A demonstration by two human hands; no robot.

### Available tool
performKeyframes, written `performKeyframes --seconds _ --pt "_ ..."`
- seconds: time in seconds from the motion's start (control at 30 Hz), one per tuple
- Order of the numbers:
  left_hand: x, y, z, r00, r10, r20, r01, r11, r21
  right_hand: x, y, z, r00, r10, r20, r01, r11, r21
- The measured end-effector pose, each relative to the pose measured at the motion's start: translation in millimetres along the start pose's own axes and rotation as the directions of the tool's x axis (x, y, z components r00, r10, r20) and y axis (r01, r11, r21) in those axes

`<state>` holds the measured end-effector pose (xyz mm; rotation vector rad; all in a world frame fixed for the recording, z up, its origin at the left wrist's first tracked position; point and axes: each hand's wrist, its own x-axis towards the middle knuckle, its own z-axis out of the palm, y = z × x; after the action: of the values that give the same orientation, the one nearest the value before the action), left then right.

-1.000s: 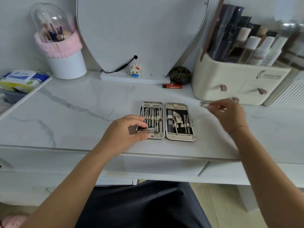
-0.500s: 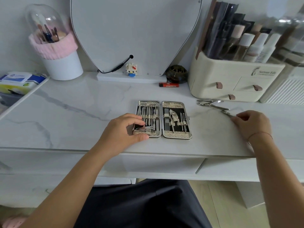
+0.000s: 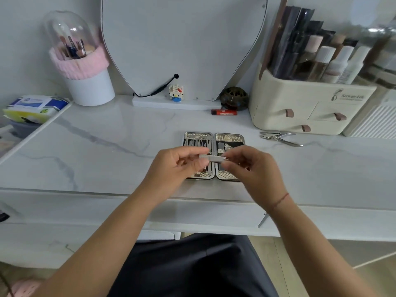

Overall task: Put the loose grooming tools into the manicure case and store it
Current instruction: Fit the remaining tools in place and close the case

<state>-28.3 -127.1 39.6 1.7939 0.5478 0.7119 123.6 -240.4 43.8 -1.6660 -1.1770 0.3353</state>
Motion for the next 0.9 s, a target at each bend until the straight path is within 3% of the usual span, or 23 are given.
performKeyframes --seconds 0.1,0.3,0.4,0.67,0.8,0.9 --pt "1.8 -3.4 -3.3 0.996 -0.046 -0.076 0.044 0.999 -0.031 5.5 0.9 13.6 0.999 -0.001 0.040 -0.001 0.999 0.047" --pt "5.8 -6.1 -7.8 0.994 -0.064 -0.086 0.066 0.998 0.020 15.0 -3.8 24.8 0.997 -0.047 0.063 0.051 0.996 -0.068" --pt "9.1 -5.0 -10.3 0.994 -0.059 -0.091 0.060 0.998 0.006 21.7 -3.9 25.8 0.997 -0.047 0.068 0.051 0.998 -0.046" --pt "13.0 -4.5 -13.2 0.992 -0.123 -0.029 0.123 0.992 0.020 28.9 -0.3 30.7 0.988 0.035 0.151 -0.060 0.985 0.164" --pt "16.5 -0.6 -4.6 0.985 -0.167 -0.047 0.163 0.983 -0.079 33.9 -2.0 36.1 0.978 0.140 0.152 -0.195 0.865 0.462" --pt "16.9 -1.3 2.5 0.977 -0.197 -0.079 0.184 0.972 -0.148 34.6 -0.9 41.0 0.969 0.167 0.182 -0.239 0.820 0.521"
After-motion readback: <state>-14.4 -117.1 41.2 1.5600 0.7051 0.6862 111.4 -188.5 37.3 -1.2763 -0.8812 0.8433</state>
